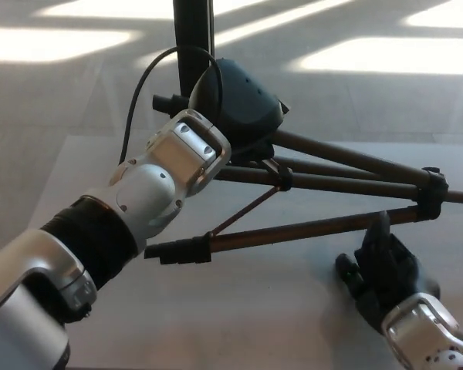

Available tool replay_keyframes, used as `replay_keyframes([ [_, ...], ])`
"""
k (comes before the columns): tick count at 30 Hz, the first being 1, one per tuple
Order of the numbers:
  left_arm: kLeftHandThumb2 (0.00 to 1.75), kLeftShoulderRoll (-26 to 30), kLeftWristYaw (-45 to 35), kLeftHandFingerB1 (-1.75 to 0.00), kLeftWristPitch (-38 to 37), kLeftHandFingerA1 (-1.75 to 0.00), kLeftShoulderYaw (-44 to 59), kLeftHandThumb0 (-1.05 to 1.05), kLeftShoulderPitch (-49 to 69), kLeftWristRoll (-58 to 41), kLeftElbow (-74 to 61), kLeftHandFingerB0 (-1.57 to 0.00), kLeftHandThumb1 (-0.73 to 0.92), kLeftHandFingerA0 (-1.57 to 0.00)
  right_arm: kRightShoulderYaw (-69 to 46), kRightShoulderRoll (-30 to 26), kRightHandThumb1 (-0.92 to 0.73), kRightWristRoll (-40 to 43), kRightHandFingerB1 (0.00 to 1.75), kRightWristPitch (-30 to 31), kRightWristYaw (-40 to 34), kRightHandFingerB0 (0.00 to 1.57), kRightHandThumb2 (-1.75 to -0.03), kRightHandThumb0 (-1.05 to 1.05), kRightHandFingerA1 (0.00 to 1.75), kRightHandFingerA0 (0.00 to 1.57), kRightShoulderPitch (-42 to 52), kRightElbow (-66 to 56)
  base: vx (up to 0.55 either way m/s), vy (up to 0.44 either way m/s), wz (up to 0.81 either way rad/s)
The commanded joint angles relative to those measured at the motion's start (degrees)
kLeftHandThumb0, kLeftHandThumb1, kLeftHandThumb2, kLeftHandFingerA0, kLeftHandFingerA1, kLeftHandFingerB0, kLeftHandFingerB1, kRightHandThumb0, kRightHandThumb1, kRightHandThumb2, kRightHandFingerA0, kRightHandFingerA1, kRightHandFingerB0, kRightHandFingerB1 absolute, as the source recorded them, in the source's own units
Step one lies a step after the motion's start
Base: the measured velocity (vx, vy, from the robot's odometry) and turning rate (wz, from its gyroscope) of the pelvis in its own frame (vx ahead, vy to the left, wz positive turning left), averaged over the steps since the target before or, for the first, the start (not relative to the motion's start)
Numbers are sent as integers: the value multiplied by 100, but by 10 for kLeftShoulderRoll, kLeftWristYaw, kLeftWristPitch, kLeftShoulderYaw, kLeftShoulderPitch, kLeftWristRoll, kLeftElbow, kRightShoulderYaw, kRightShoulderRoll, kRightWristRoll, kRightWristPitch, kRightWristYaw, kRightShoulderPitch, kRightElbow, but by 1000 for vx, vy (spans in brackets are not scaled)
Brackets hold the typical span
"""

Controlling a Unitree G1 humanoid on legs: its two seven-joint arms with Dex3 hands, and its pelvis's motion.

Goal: Use both hands of the robot to pick up the tripod lying in the middle of the desk and make it stand upright on the desk

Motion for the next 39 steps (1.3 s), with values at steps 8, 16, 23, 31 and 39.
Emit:
replay_keyframes([
  [8, 72, -7, -21, -118, 2, -168, 34, -35, 27, -4, -61, -82, 67, -91, -55, 50, -46, 35, 39, -28, -41, 0, -78, -87, 38, 0, -131, 228, 0, 0, 0],
  [16, 100, -11, -23, -116, 3, -137, 49, -45, 25, -7, -59, -95, 53, -122, -81, 39, -47, 47, 31, -47, -49, 0, -90, -84, 63, 1, -174, 312, 0, 0, 0],
  [23, 72, -5, -35, -135, -2, -171, 49, -36, 29, 2, -62, -82, 69, -92, -54, 41, -49, -1, 56, -144, 11, 10, -55, -66, 85, 2, -163, 331, 0, 0, 0],
  [31, 69, -2, -13, -133, -16, -169, 53, -34, 28, -2, -53, -85, 63, -94, -71, 32, -59, -27, 70, -273, -54, 87, -65, -46, 163, 102, -195, 371, 0, 0, 0],
  [39, 73, 1, -34, -126, -7, -169, 56, -35, 33, 0, -63, -83, 68, -92, -53, -9, -63, -52, 157, -254, -59, 94, -85, -44, 174, 103, -218, 365, 0, 0, 0],
])
